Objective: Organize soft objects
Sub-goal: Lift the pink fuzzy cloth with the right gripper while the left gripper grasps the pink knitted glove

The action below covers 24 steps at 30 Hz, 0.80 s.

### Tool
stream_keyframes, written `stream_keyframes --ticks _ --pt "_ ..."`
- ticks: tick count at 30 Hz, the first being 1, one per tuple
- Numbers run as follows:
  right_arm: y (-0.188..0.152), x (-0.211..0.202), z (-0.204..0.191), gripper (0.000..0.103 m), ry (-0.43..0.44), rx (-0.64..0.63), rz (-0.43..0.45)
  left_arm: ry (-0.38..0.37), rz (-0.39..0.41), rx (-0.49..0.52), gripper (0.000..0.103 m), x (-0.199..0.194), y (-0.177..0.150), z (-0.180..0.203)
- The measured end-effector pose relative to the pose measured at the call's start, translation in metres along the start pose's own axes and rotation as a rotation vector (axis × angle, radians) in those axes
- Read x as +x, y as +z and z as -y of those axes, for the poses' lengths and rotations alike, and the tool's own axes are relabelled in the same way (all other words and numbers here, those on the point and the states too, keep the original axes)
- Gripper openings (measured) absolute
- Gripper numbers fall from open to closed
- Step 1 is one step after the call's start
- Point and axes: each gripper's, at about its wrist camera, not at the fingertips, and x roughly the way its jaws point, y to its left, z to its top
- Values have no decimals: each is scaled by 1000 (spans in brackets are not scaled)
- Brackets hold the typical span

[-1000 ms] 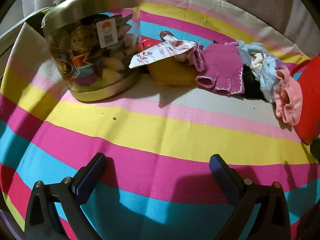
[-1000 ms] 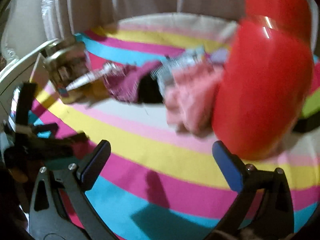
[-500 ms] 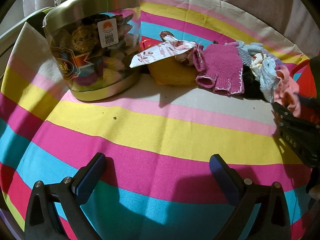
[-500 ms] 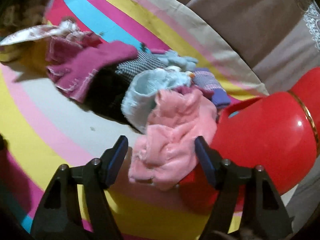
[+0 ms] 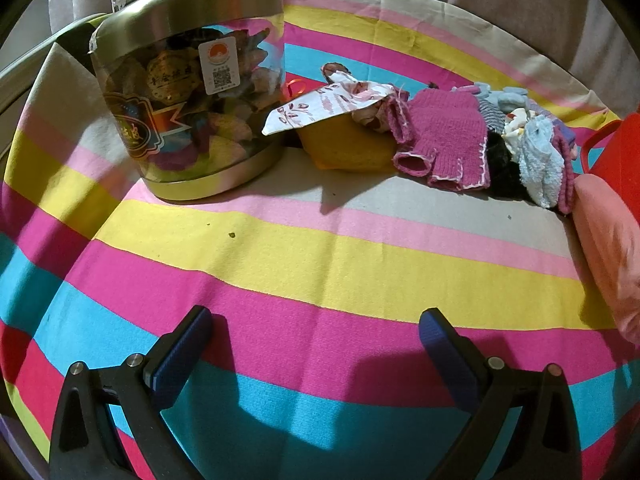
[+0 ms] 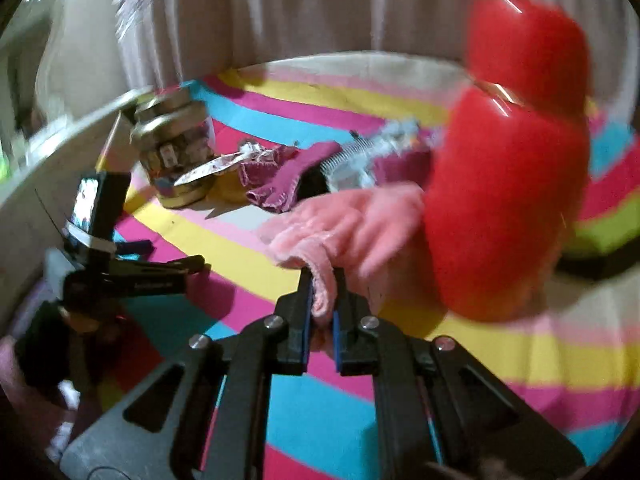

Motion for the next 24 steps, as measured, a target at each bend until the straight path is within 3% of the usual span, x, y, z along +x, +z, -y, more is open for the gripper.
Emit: stream_keyframes --ticks 1,2,4,10,18,19,20,21,22,24 --pt "-3 2 5 24 -60 11 -35 1 0 -1 103 0 0 0" --pt "-3 6 8 41 -97 14 -55 1 0 -1 103 0 0 0" --pt "-6 9 11 67 -93 27 -73 1 0 -1 103 0 0 0" --pt "5 34 -15 81 -99 -76 -84 0 0 -1 103 0 0 0" --pt "-2 75 -12 81 -176 -69 -220 0 0 0 103 0 0 0" --pt "-4 75 -12 73 -172 -78 -208 0 0 0 103 0 0 0" --pt "-4 73 -12 53 -160 -81 -199 0 0 0 103 0 0 0" --pt "-5 69 -10 42 -137 -73 -185 0 0 0 103 0 0 0" --pt "-6 64 -7 20 -110 -53 -166 0 0 0 103 0 0 0" --pt "-7 47 -2 17 -11 -10 -101 1 0 0 103 0 0 0"
